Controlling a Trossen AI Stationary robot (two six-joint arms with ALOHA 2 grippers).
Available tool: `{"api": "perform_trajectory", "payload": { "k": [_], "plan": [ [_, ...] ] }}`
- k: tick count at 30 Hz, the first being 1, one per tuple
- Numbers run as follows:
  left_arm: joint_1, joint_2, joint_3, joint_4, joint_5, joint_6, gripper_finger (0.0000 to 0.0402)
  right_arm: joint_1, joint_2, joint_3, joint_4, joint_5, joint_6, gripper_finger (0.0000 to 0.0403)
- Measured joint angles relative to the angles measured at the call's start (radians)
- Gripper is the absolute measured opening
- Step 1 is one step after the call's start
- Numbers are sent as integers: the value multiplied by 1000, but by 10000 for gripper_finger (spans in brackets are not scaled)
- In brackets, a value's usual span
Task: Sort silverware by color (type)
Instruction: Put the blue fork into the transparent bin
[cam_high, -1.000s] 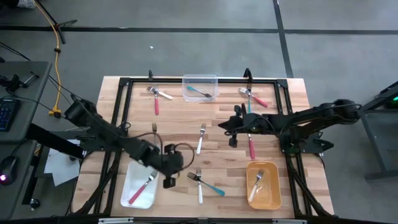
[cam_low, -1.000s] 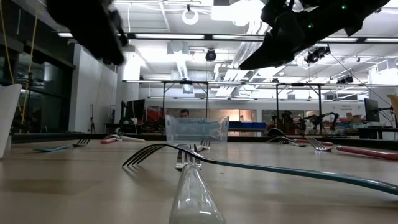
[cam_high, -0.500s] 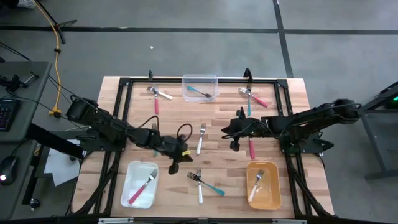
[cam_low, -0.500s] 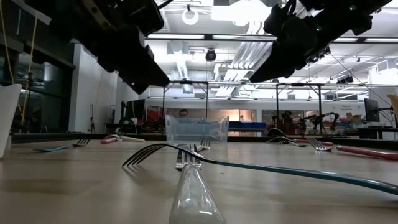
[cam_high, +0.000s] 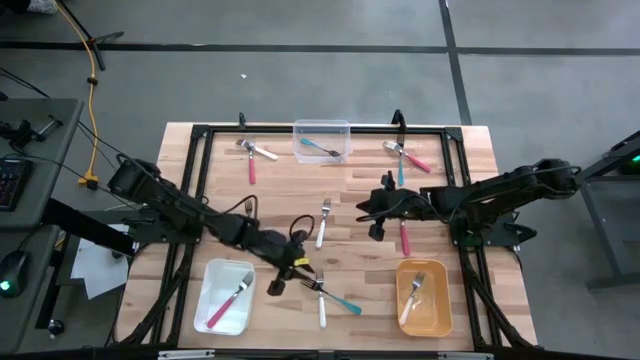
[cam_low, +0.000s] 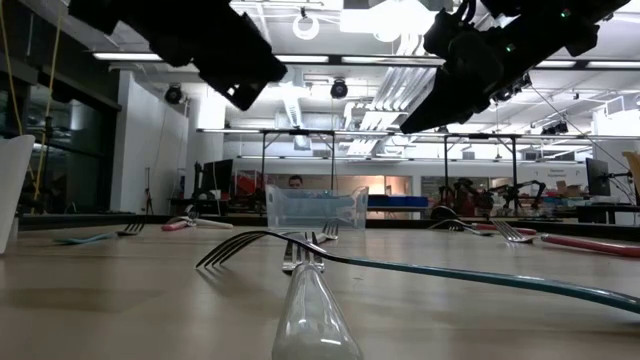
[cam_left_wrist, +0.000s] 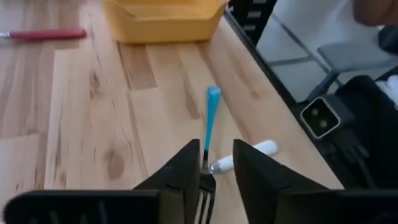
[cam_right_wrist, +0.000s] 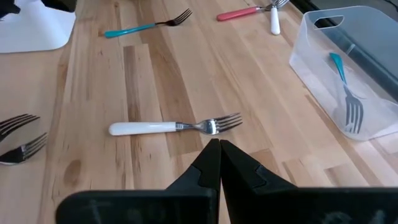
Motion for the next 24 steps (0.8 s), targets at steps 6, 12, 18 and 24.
{"api": "perform_trajectory", "payload": {
  "k": [6,12,18,24],
  "plan": [
    [-28,112,165,-158,-25,34,122,0,0,0,-3,0,2,2],
    [-43,238,338,-311,-25,105,131,0,0,0,-13,0,4,2],
    [-48,349,446,-430,-25,118,131,0,1,0,-51,0,26,2],
    [-48,414,515,-511,-49,145,131,0,1,0,-57,0,26,2]
  ]
}}
